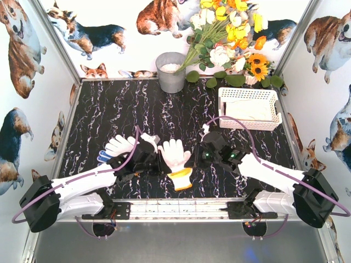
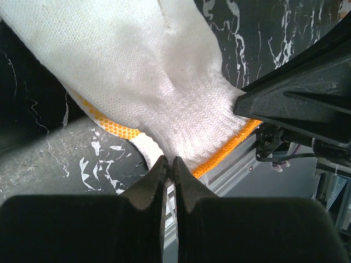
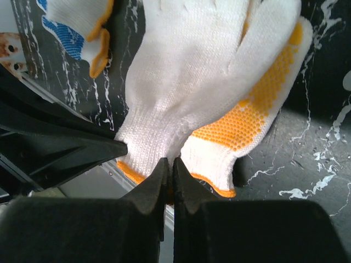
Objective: Put the gloves into the storage basket
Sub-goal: Pair the glove with the glove.
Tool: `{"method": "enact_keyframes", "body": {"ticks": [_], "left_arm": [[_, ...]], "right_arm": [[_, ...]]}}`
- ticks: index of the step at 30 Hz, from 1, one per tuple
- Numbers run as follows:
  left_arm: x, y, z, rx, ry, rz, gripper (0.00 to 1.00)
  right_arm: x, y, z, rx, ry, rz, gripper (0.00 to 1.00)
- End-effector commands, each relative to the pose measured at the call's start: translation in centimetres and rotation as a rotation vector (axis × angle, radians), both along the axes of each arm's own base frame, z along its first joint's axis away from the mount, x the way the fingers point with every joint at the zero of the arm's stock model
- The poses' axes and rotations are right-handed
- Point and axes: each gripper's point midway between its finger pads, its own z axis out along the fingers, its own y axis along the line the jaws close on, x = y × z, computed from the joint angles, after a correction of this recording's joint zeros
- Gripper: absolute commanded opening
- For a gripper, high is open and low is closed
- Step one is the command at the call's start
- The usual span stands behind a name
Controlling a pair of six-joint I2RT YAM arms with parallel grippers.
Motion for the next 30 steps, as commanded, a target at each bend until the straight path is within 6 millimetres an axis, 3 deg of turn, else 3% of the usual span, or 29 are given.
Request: {"method": "enact_keyframes", "body": {"ticks": [1, 8, 10, 16, 19, 24, 30], "left_arm": [[-1.0, 1.1, -2.3, 0.071, 0.043, 0.005, 0.0], [-1.9, 0.7, -3.0, 0.076, 0.066, -0.033, 0.0], [-2.0, 0.7, -3.1, 0.08, 0.067, -0.039, 0.07], [-1.5, 2.2, -3.2, 0.148, 0.044, 0.003, 0.45], [-1.2, 2.2, -2.7, 0.144, 0.022, 0.01, 0.53], [-1.1, 1.2, -2.1, 0.098, 0.02, -0.004, 0.58], [-1.3, -0.6, -1.5, -0.013, 0.038, -0.019, 0.55]], "right_arm": [[0.3, 0.2, 0.7, 0.04, -0.028, -0.019, 0.0], [-0.3, 0.1, 0.1, 0.039, 0.01, -0.029, 0.0], [-0.6, -0.2, -0.4, 0.036, 0.024, -0.034, 0.01], [-1.8, -1.0, -0.4, 0.023, 0.046, -0.035, 0.38], [-2.3, -1.7, -0.6, 0.004, 0.053, -0.043, 0.47], [-2.9, -2.9, -0.8, -0.035, 0.064, -0.06, 0.5], [-3.1, -2.7, -1.9, -0.05, 0.096, -0.061, 0.46]]}}
